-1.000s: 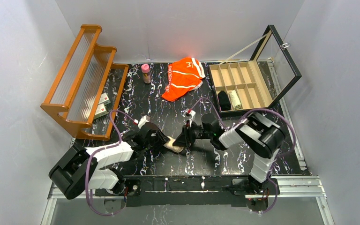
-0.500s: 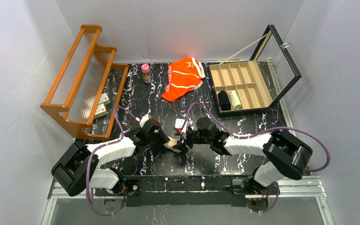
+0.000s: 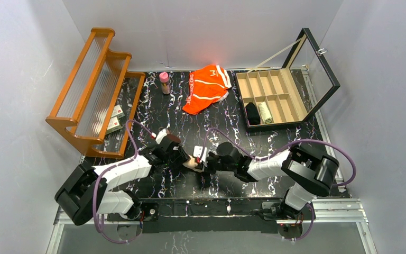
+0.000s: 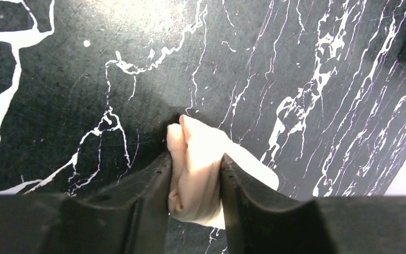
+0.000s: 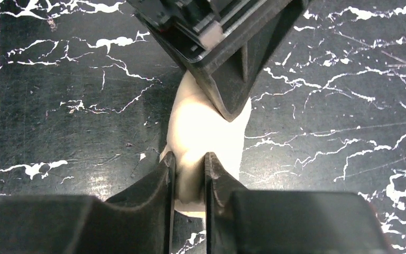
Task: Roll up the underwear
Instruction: Roll the underwear to the center of the board.
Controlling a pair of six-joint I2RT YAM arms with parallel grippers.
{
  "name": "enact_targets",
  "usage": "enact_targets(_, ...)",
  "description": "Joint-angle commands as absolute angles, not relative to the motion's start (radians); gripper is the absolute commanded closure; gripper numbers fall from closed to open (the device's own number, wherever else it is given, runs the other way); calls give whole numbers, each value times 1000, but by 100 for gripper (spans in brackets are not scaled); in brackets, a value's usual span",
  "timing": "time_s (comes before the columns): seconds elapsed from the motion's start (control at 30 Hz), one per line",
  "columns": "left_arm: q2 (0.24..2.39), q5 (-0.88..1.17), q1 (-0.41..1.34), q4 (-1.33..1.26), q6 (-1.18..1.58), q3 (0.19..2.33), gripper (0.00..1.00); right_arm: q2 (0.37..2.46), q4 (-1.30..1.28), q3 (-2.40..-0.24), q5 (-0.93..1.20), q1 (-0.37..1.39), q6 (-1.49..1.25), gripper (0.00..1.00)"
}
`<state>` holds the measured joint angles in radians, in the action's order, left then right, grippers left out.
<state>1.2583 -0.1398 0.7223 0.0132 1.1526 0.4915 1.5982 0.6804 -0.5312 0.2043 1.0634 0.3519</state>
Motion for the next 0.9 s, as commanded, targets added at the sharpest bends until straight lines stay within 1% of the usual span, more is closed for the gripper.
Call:
enact_targets(0.0,1188,-182,727,114,1126,459,61,1606,691,-483,210,1015,202,82)
enact_targets(0.07,1155,-190,726,97,1126,446,51,1612,724,-476,323,968,84,86)
enact_targets(0.1,1141,-189,726,82,1126,438,47,1620,748,-472,387,948,41,87)
enact_targets(0.2,1115,-171,726,16,1124,413,35,1664,804,-475,484,928,-82,86)
enact_targets(0.27,1116,-153,728,-25,1127,403,33,1699,830,-482,512,925,-145,86)
enact_targets(0.4,1143,-129,726,-57,1131,397,32,1762,884,-485,524,921,-240,84)
enact_targets(0.47,1169,-127,727,-61,1137,397,33,1787,907,-488,536,918,-268,84)
enact_targets(0.5,1183,-129,728,-60,1142,396,35,1795,913,-486,538,919,-280,84)
enact_targets(0.57,1219,-132,728,-55,1146,399,42,1797,928,-483,532,919,-296,80)
enact_targets(0.63,1252,-135,728,-42,1144,407,50,1786,915,-486,515,919,-295,72)
enact_targets(0.7,1280,-148,727,-9,1140,417,57,1761,867,-501,502,916,-266,58)
enact_targets(0.8,1304,-161,729,57,1126,437,62,1712,752,-542,471,917,-189,42)
enact_targets(0.87,1313,-166,728,80,1122,448,63,1669,683,-574,448,918,-134,35)
